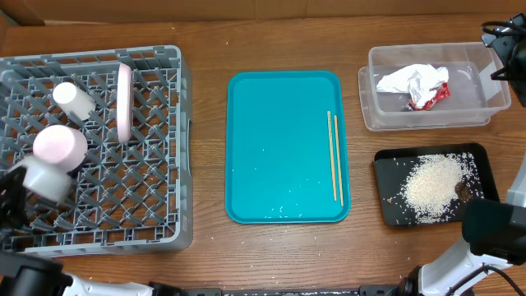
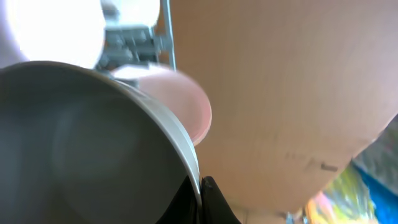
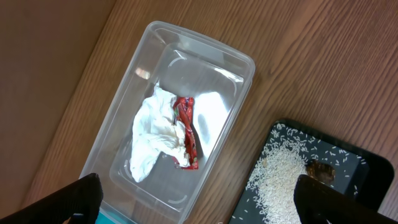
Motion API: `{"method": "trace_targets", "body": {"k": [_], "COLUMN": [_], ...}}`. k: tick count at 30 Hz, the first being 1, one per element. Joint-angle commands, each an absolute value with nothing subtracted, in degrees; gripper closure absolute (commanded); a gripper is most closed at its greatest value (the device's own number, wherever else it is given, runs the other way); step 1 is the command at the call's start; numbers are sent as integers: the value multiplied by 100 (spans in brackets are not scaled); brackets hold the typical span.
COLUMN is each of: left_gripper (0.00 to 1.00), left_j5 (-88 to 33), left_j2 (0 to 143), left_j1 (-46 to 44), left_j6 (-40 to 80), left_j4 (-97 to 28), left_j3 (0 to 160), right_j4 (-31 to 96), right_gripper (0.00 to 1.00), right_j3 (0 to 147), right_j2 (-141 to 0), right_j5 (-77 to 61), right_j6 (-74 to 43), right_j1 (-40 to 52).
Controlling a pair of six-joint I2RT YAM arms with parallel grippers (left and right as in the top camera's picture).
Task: Sort waste into correct bins and load items into the dishwasher
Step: 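Lower the bowl into the rack's front-left area and release it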
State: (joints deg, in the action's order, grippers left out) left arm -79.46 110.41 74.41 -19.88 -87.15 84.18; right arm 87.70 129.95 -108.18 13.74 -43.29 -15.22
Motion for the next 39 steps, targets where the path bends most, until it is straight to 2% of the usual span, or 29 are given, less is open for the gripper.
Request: {"method": "trace_targets", "body": {"k": [1, 9, 16, 25, 39], "left_gripper": [96, 96, 96, 96, 96], "left_j5": [-8267, -8976, -8438, -8173, -8215], "left_j2": [11015, 11024, 11024, 11024, 10980], "left_j1": [7675, 7137, 6823, 7008, 7037], "left_j6": [-1900, -1850, -707, -290, -296], "left_j4": [-8425, -7712, -6692, -6875, -7153], "left_j3": [8169, 7841, 7841, 7850, 8226], "right_j4": [8748, 8748, 8748, 8748, 8748], "right_gripper": [0, 0, 0, 0, 0], "right_j3": [13078, 13078, 13078, 13078, 13078], "right_j2": [-10731, -10731, -10731, -10731, -10731], "right_j5": [1428, 1428, 1428, 1428, 1428], "right_j6": [-4346, -4346, -4346, -4346, -4346], "right_j1": [-1518, -1518, -1518, -1518, -1518]}}
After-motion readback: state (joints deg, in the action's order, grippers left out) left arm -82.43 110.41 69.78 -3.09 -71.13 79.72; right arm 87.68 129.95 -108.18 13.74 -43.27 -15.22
